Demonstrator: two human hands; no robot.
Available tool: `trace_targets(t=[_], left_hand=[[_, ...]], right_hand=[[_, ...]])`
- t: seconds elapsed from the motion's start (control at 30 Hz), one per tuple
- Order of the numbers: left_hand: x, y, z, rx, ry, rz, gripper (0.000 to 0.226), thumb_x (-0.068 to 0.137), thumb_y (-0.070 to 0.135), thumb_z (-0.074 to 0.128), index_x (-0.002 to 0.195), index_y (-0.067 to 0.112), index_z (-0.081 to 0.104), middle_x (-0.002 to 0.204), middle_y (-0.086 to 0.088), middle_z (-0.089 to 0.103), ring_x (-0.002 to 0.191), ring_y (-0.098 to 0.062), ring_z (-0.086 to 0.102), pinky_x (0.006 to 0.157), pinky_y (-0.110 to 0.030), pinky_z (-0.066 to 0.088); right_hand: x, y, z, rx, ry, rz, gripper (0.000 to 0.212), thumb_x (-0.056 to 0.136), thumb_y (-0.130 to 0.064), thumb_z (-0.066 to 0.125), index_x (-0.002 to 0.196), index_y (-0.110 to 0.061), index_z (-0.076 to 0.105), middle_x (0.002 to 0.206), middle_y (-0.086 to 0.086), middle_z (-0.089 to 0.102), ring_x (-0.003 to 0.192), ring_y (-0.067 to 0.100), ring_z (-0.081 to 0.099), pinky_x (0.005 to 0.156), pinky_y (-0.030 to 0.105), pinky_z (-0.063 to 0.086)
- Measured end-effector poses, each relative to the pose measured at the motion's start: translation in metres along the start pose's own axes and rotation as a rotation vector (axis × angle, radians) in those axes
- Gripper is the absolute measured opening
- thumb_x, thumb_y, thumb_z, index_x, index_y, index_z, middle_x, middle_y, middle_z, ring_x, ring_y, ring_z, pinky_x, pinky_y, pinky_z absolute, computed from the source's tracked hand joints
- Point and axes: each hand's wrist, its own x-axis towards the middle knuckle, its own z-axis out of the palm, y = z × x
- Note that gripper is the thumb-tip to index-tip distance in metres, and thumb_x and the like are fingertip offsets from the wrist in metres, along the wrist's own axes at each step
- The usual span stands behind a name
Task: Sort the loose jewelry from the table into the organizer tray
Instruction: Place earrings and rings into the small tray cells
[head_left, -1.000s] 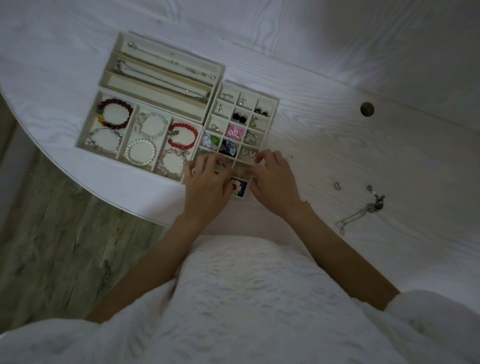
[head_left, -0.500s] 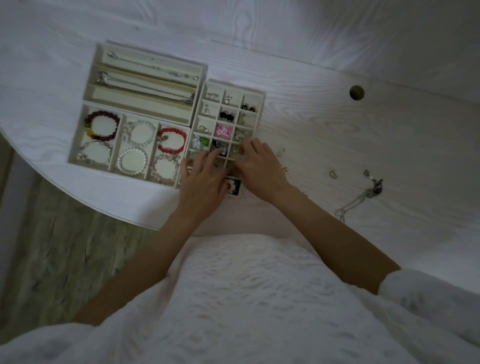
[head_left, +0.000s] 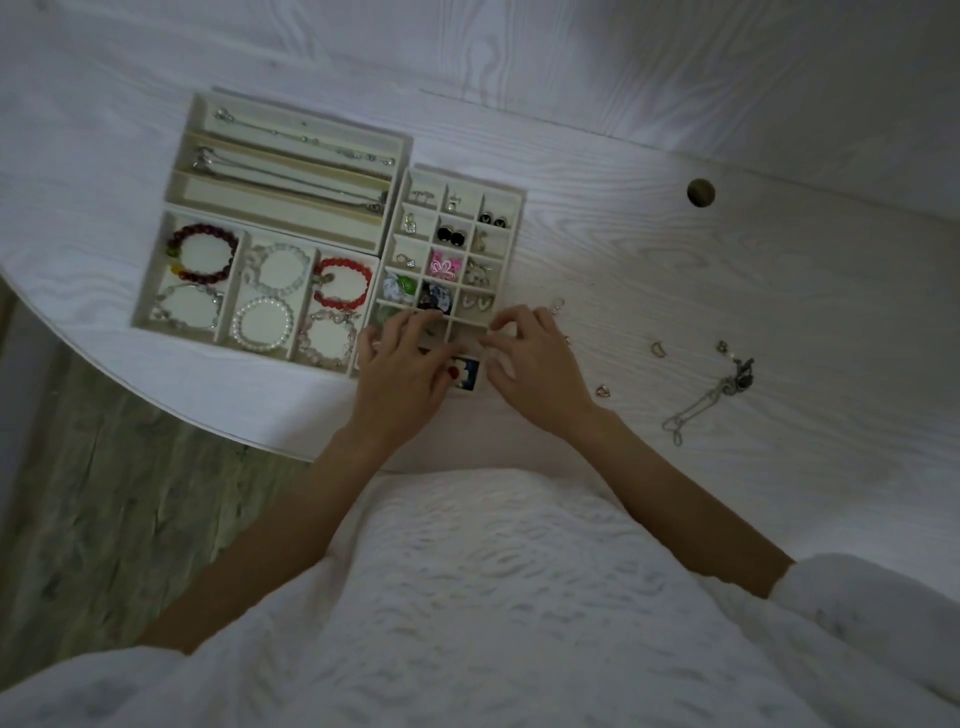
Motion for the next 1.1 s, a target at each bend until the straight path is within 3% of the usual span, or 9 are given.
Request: trace_targets(t=[0.13, 0.23, 0.47, 0.53, 0.67, 0.73, 0.9, 1.0, 1.1], left_hand=[[0.002, 0.003, 0.001, -0.013, 0.026, -0.007, 0.026, 0.085, 0.028, 0.05, 0.097, 0.023, 0.072, 0.124, -0.005, 0.057, 0.112, -0.027, 0.046, 0.088, -0.043, 0.029], [0.004, 0.006, 0.001, -0.046, 0.038, 0.003, 0.024, 0.085, 0.027, 0.05, 0.096, 0.022, 0.071, 0.123, -0.006, 0.057, 0.112, -0.027, 0.045, 0.088, -0.042, 0.028], [0.008, 0.009, 0.002, -0.031, -0.009, -0.007, 0.025, 0.084, 0.03, 0.048, 0.092, 0.024, 0.071, 0.124, -0.005, 0.056, 0.113, -0.026, 0.044, 0.088, -0.042, 0.026], [0.007, 0.008, 0.003, -0.041, -0.005, -0.008, 0.025, 0.084, 0.029, 0.048, 0.093, 0.024, 0.072, 0.124, -0.005, 0.057, 0.113, -0.026, 0.045, 0.089, -0.042, 0.027], [0.006, 0.009, 0.005, -0.096, -0.002, -0.042, 0.025, 0.084, 0.03, 0.048, 0.094, 0.024, 0.07, 0.124, -0.003, 0.056, 0.114, -0.025, 0.043, 0.09, -0.04, 0.026], [0.005, 0.01, 0.006, -0.138, 0.016, -0.069, 0.025, 0.084, 0.03, 0.049, 0.094, 0.023, 0.07, 0.123, -0.003, 0.057, 0.114, -0.024, 0.043, 0.09, -0.04, 0.026], [0.004, 0.007, 0.001, -0.266, 0.125, -0.103, 0.027, 0.086, 0.025, 0.05, 0.103, 0.015, 0.069, 0.113, -0.005, 0.061, 0.105, -0.025, 0.05, 0.086, -0.036, 0.038], [0.005, 0.011, -0.005, -0.387, 0.176, -0.233, 0.028, 0.088, 0.022, 0.049, 0.108, 0.012, 0.067, 0.106, -0.005, 0.062, 0.097, -0.022, 0.051, 0.081, -0.026, 0.04], [0.008, 0.02, -0.007, -0.45, 0.189, -0.294, 0.031, 0.089, 0.024, 0.047, 0.11, 0.011, 0.066, 0.104, -0.007, 0.061, 0.097, -0.023, 0.052, 0.079, -0.028, 0.042]], right_hand=[[-0.008, 0.029, -0.017, 0.084, 0.106, 0.199, 0.021, 0.083, -0.003, 0.058, 0.1, -0.008, 0.07, 0.1, 0.011, 0.059, 0.092, 0.025, 0.05, 0.078, 0.019, 0.032], [-0.01, 0.051, -0.023, 0.053, 0.127, 0.351, 0.021, 0.085, -0.006, 0.059, 0.103, -0.009, 0.069, 0.101, 0.009, 0.061, 0.092, 0.026, 0.052, 0.076, 0.023, 0.036], [-0.014, 0.06, -0.009, -0.046, -0.092, 0.117, 0.02, 0.082, -0.009, 0.066, 0.102, -0.011, 0.067, 0.107, 0.013, 0.057, 0.095, 0.03, 0.051, 0.076, 0.036, 0.047], [-0.015, 0.065, -0.009, -0.087, -0.049, 0.134, 0.017, 0.08, -0.007, 0.066, 0.097, -0.01, 0.068, 0.103, 0.012, 0.059, 0.092, 0.031, 0.052, 0.071, 0.041, 0.05], [-0.014, 0.063, -0.011, -0.07, 0.104, 0.154, 0.012, 0.08, -0.006, 0.066, 0.091, -0.007, 0.069, 0.095, 0.013, 0.06, 0.087, 0.031, 0.054, 0.071, 0.036, 0.047], [-0.007, 0.048, -0.007, -0.055, 0.092, 0.098, 0.012, 0.083, -0.012, 0.065, 0.094, -0.007, 0.067, 0.088, 0.011, 0.062, 0.08, 0.029, 0.056, 0.07, 0.035, 0.048], [0.014, 0.011, 0.015, -0.059, -0.069, 0.288, 0.023, 0.093, -0.024, 0.051, 0.105, -0.005, 0.049, 0.09, 0.011, 0.058, 0.069, 0.024, 0.053, 0.053, 0.03, 0.03], [0.017, 0.011, 0.018, -0.122, -0.088, 0.336, 0.019, 0.093, -0.016, 0.049, 0.107, -0.003, 0.048, 0.095, 0.012, 0.058, 0.076, 0.026, 0.057, 0.056, 0.03, 0.033], [0.012, 0.021, 0.012, -0.087, -0.096, 0.343, 0.018, 0.093, -0.008, 0.045, 0.11, -0.005, 0.052, 0.097, 0.01, 0.062, 0.08, 0.024, 0.059, 0.064, 0.03, 0.04]])
